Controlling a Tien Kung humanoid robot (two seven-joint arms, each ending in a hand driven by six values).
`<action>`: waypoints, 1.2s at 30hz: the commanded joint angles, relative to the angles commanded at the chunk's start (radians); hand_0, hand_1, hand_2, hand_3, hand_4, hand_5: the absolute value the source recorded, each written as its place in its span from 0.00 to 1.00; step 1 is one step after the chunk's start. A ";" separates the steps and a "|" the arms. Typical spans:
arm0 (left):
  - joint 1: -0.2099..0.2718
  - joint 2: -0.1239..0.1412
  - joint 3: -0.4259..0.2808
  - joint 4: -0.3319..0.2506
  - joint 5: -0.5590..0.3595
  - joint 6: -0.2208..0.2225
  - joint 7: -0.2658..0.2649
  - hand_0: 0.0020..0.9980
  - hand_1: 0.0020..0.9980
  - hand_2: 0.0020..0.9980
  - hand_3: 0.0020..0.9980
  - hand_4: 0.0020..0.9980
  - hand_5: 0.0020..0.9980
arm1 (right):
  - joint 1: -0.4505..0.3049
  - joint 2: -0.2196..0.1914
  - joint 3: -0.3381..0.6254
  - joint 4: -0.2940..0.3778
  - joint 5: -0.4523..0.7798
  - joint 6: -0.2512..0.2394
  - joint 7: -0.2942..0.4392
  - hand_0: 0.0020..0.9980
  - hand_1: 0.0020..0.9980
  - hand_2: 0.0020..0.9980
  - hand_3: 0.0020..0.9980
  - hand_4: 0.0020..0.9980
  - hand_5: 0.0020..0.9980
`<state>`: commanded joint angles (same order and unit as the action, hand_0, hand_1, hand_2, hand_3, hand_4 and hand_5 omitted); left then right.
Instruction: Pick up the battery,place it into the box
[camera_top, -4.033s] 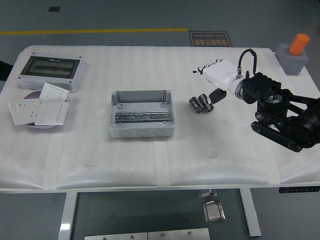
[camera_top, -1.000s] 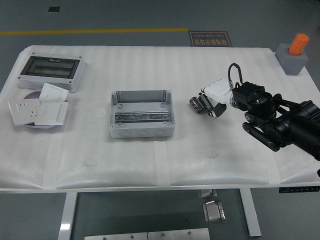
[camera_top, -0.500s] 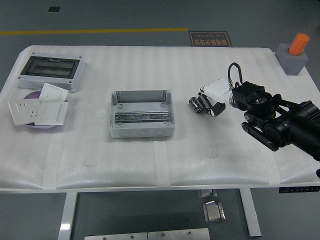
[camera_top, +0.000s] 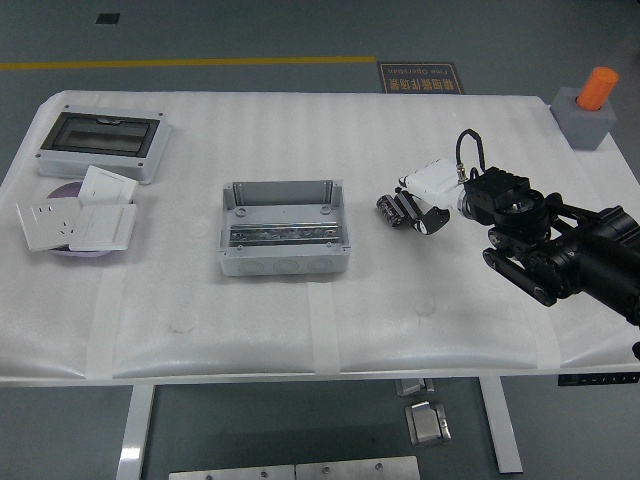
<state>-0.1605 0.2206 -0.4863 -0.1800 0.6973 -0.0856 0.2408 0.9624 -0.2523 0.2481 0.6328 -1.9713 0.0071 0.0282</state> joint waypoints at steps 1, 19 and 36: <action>0.000 0.000 0.000 0.000 0.000 0.000 0.000 0.46 0.58 0.38 0.49 0.45 0.29 | 0.000 0.000 -0.002 0.001 0.003 -0.002 -0.001 0.80 0.66 0.67 0.68 0.47 0.18; 0.008 0.003 0.007 0.000 -0.018 0.003 0.000 0.46 0.58 0.38 0.49 0.45 0.29 | 0.039 -0.097 -0.142 0.199 0.331 -0.277 -0.093 0.78 0.65 0.66 0.67 0.46 0.17; 0.004 0.011 -0.005 0.000 -0.006 -0.001 0.007 0.46 0.58 0.39 0.49 0.45 0.30 | 0.074 -0.088 -0.163 0.119 0.427 -0.117 -0.102 0.79 0.66 0.66 0.68 0.49 0.19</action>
<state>-0.1564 0.2312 -0.4915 -0.1800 0.6909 -0.0866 0.2475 1.0362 -0.3405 0.0848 0.7521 -1.5446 -0.1102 -0.0741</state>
